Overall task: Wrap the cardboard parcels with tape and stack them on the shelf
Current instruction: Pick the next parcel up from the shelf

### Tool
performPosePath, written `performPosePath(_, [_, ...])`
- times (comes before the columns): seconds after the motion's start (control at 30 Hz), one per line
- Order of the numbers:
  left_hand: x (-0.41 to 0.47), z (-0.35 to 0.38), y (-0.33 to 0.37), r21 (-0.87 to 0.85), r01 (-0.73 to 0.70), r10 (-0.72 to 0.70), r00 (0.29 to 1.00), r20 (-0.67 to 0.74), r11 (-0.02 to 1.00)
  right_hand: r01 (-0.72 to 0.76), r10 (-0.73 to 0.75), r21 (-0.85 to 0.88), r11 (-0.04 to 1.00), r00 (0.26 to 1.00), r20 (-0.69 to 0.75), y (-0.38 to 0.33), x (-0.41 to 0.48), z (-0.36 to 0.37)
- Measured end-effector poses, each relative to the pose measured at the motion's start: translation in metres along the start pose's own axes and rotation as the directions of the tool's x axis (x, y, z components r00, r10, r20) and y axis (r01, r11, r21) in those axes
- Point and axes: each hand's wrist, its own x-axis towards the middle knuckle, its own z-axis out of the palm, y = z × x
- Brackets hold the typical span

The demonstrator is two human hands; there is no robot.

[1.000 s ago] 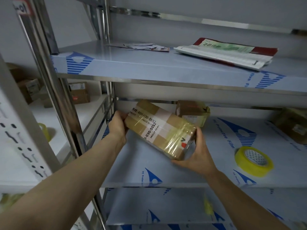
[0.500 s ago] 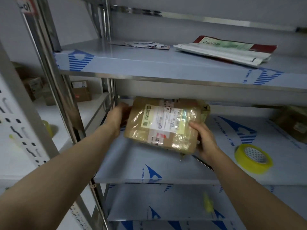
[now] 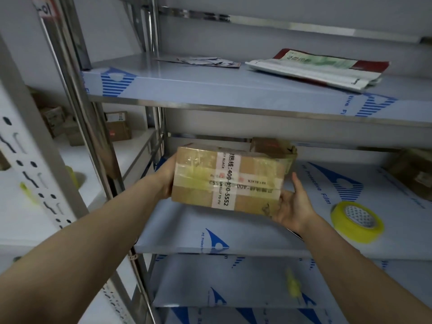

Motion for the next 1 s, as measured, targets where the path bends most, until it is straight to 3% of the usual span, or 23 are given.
performPosePath(0.23, [-0.004, -0.004, 0.002, 0.057, 0.206, -0.204, 0.978, -0.043, 0.977, 0.11, -0.11, -0.004, 0.994, 0.992, -0.066, 0.006, 0.002, 0.008])
performPosePath(0.33, [-0.008, -0.01, 0.005, 0.088, 0.275, -0.262, 0.956, -0.134, 0.957, 0.153, -0.175, -0.161, 0.975, 0.975, -0.138, 0.006, 0.0, 0.008])
performPosePath(0.43, [-0.013, -0.016, 0.008, 0.067, 0.332, -0.321, 0.937, -0.136, 0.941, 0.178, -0.186, -0.299, 0.937, 0.983, 0.002, 0.008, -0.003, 0.009])
performPosePath(0.5, [-0.012, -0.016, 0.01, 0.0, 0.306, -0.302, 0.942, -0.147, 0.952, 0.216, -0.195, -0.4, 0.89, 0.976, 0.094, 0.012, -0.004, 0.013])
performPosePath(0.63, [-0.009, -0.017, 0.014, -0.325, 0.12, -0.158, 0.983, -0.095, 0.938, 0.307, -0.318, -0.54, 0.783, 0.945, 0.077, 0.023, 0.002, 0.02])
performPosePath(0.8, [-0.011, -0.015, -0.004, -0.067, 0.168, -0.177, 0.968, -0.176, 0.984, 0.258, -0.344, -0.657, 0.709, 0.939, -0.004, 0.041, 0.018, 0.013])
performPosePath(1.0, [-0.01, -0.008, -0.03, -0.017, 0.208, -0.206, 0.952, -0.225, 0.978, 0.153, -0.282, -0.735, 0.66, 0.958, -0.055, 0.061, 0.031, 0.01])
